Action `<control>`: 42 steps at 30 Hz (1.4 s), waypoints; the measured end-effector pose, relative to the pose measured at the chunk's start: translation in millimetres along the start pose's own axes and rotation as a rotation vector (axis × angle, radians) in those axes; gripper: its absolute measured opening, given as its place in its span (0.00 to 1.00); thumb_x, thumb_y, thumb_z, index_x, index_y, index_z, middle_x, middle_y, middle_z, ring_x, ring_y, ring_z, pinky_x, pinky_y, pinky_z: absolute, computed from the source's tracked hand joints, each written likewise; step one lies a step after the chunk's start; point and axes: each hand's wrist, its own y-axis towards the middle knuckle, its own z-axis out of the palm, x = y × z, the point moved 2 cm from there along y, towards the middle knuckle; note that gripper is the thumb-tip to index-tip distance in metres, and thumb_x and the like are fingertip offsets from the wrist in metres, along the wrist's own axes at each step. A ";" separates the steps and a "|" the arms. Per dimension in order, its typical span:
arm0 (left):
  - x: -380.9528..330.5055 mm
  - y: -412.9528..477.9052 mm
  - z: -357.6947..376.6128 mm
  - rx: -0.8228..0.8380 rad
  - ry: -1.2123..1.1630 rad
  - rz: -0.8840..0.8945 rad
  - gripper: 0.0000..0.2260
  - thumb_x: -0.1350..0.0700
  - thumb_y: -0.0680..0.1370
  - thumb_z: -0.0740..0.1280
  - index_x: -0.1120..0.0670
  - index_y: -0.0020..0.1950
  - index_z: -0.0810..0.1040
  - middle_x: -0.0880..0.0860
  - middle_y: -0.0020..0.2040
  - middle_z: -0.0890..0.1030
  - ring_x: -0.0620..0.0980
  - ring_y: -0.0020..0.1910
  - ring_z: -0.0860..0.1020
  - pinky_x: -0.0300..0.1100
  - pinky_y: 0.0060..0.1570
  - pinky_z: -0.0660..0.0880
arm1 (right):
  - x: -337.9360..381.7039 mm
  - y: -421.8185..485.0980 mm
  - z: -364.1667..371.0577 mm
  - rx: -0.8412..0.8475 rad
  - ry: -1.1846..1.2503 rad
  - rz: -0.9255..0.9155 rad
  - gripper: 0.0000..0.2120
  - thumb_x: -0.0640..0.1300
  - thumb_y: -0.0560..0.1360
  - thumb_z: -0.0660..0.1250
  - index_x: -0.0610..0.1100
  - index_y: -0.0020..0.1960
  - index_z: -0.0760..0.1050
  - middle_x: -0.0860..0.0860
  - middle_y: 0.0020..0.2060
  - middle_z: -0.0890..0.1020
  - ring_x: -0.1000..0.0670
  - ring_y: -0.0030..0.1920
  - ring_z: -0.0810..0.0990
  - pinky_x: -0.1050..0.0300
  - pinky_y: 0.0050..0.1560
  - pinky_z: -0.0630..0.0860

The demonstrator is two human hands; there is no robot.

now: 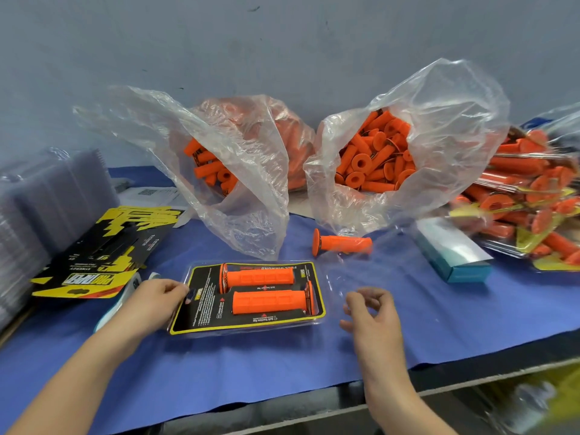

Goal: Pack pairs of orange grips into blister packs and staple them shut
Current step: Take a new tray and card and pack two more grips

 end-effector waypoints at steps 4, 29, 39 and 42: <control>-5.0 -8.6 4.7 0.022 -0.016 0.015 0.13 0.54 0.80 0.66 0.51 0.35 0.82 0.47 0.35 0.84 0.48 0.37 0.78 0.39 0.37 0.70 | 9.5 -10.7 8.1 0.059 -0.303 -0.499 0.11 0.41 0.75 0.67 0.56 0.47 0.69 0.59 0.53 0.73 0.61 0.54 0.75 0.68 0.47 0.70; -5.0 -31.0 15.2 0.396 -0.449 -0.104 0.10 0.60 0.82 0.64 0.66 0.57 0.77 0.60 0.47 0.86 0.50 0.38 0.84 0.39 0.33 0.79 | -19.3 -5.7 7.4 0.279 -1.111 -1.334 0.04 0.46 0.76 0.68 0.50 0.51 0.79 0.49 0.60 0.79 0.45 0.64 0.75 0.46 0.67 0.69; -22.5 -45.8 28.5 -0.125 -0.008 0.262 0.15 0.54 0.80 0.67 0.54 0.66 0.73 0.50 0.55 0.78 0.46 0.46 0.79 0.42 0.46 0.73 | -12.8 -7.6 12.1 0.357 -1.237 -1.406 0.21 0.37 0.70 0.54 0.51 0.53 0.79 0.53 0.44 0.76 0.47 0.41 0.74 0.53 0.41 0.73; -44.4 -79.0 37.6 -0.155 0.318 0.914 0.10 0.44 0.80 0.61 0.47 0.56 0.77 0.44 0.52 0.76 0.46 0.51 0.75 0.44 0.53 0.71 | -11.3 -5.5 12.5 0.360 -1.198 -1.389 0.19 0.36 0.70 0.58 0.51 0.53 0.80 0.53 0.43 0.76 0.47 0.40 0.75 0.53 0.40 0.74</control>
